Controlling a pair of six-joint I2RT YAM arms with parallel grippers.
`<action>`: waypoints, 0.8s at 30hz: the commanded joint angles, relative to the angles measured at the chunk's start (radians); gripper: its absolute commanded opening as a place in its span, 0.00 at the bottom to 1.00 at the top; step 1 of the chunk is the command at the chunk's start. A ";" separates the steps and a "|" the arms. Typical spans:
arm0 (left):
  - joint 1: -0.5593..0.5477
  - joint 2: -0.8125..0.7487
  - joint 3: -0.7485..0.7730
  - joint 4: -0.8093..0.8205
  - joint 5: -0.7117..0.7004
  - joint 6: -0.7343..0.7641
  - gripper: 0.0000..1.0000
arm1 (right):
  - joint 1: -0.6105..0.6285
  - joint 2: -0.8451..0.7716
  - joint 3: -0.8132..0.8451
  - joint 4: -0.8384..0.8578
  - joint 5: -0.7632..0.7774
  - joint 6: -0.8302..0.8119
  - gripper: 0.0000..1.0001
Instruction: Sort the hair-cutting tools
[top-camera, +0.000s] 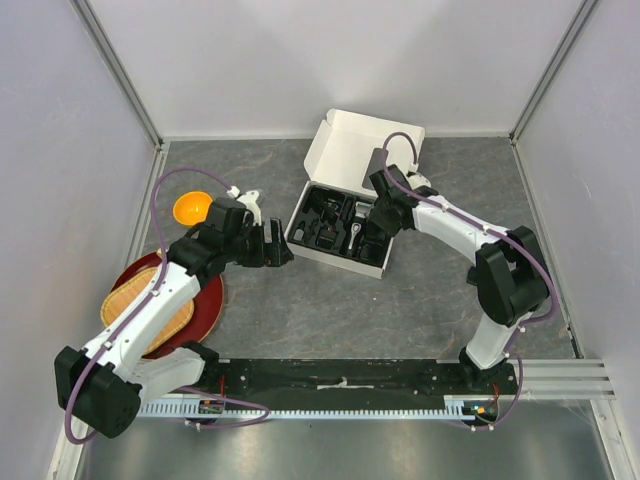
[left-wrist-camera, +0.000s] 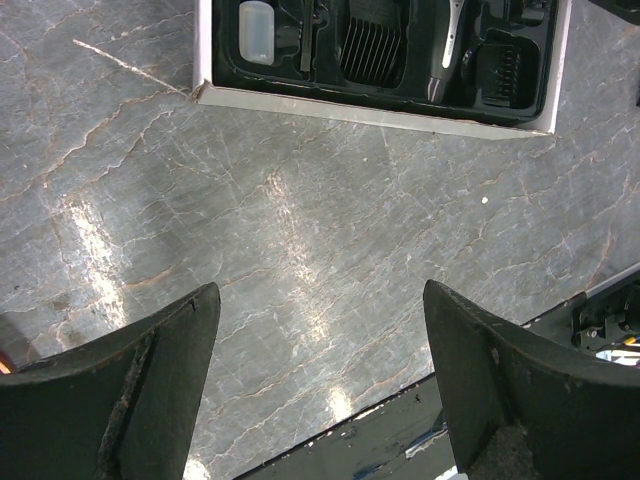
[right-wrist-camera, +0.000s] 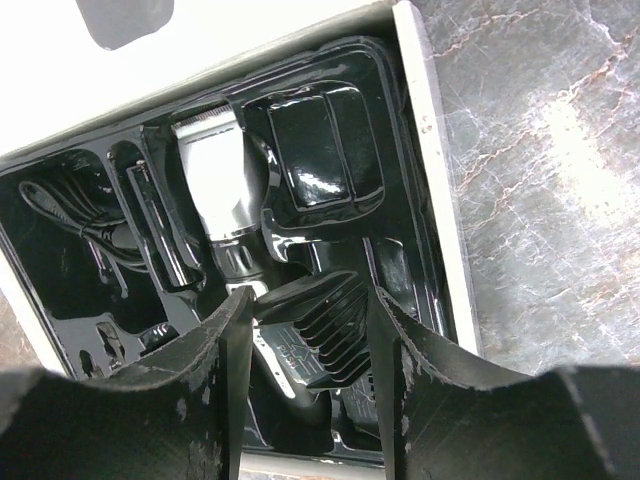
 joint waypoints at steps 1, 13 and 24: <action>0.006 -0.010 -0.003 0.030 0.022 0.016 0.89 | 0.019 0.002 -0.037 0.038 0.066 0.117 0.47; 0.006 -0.010 -0.003 0.031 0.027 0.018 0.89 | 0.037 -0.005 -0.078 -0.016 0.188 0.217 0.47; 0.006 -0.007 -0.004 0.030 0.030 0.016 0.89 | 0.052 0.027 -0.072 -0.008 0.232 0.267 0.47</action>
